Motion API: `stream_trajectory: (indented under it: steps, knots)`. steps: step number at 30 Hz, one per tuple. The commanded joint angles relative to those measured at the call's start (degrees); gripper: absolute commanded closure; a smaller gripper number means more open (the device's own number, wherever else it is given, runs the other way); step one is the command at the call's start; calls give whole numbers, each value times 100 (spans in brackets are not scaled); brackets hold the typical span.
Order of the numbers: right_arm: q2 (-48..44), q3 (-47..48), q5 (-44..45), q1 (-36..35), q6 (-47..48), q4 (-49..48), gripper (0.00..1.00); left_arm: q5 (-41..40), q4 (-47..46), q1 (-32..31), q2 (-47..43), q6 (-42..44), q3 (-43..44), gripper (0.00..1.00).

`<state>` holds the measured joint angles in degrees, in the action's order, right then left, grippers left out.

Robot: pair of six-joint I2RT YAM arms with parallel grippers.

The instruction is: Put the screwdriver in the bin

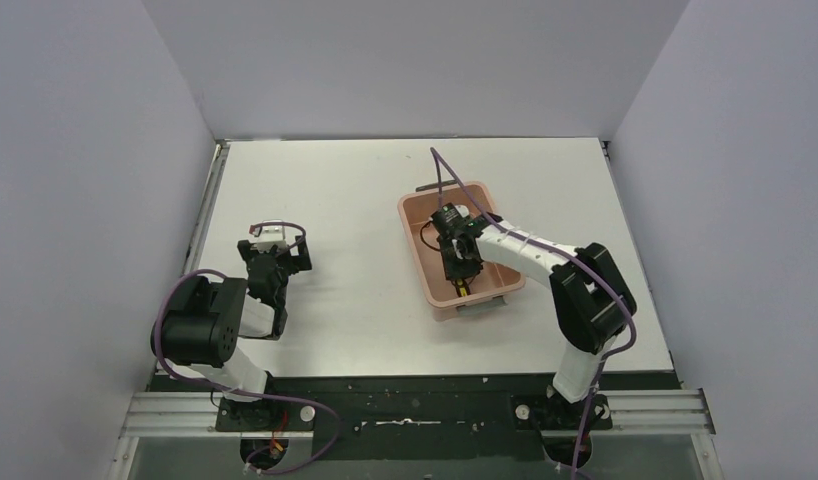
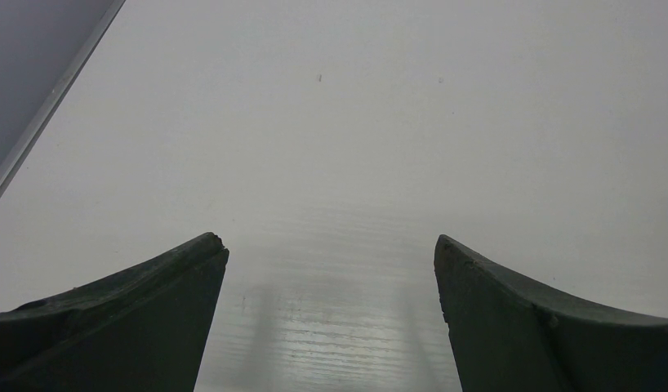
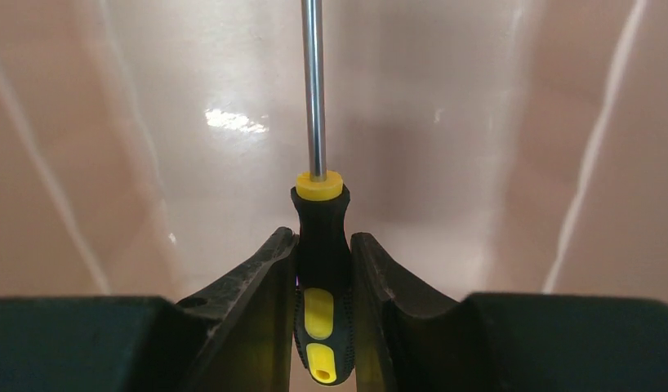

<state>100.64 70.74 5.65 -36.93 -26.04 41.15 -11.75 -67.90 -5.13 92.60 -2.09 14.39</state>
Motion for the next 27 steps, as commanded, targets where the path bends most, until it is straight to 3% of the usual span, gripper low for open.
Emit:
stream_trajectory:
  steps: [1,6,18,19,21,27]
  knots:
    - [157,-107,299,-46,-177,-732,76,59,-151,29,-40,55,10,3]
    - [128,51,374,-44,-182,-645,54,59,-145,31,-40,54,11,3]
    - [-809,1140,915,-139,160,211,44,54,-147,34,-38,51,11,3]
    - [-926,1230,962,-139,264,187,34,58,-147,31,-34,51,11,3]
    - [-1161,1317,994,-127,524,56,2,59,-147,29,-39,57,11,3]
    - [-1720,1683,1443,117,1074,-34,0,59,-149,29,-36,51,11,3]
